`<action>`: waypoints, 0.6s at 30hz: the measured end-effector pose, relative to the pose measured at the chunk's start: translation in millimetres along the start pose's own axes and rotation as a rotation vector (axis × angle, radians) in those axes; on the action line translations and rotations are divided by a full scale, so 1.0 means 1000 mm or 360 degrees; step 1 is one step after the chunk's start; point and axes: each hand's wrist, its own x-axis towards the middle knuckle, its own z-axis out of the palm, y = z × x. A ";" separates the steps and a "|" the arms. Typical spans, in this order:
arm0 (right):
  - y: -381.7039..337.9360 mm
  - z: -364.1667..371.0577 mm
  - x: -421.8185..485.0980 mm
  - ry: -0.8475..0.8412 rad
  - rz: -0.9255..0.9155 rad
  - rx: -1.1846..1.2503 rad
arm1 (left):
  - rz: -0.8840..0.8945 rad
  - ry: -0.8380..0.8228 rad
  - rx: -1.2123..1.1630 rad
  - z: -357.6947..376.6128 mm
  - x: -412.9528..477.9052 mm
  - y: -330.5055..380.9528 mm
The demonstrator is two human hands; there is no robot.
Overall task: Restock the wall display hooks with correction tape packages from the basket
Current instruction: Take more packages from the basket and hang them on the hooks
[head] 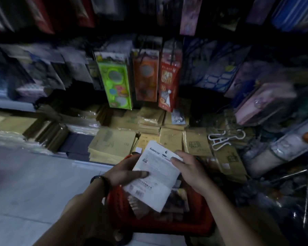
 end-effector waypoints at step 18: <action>-0.150 0.028 -0.072 0.0445 -0.0471 0.0288 | 0.1016 0.0823 0.0145 0.050 -0.045 0.118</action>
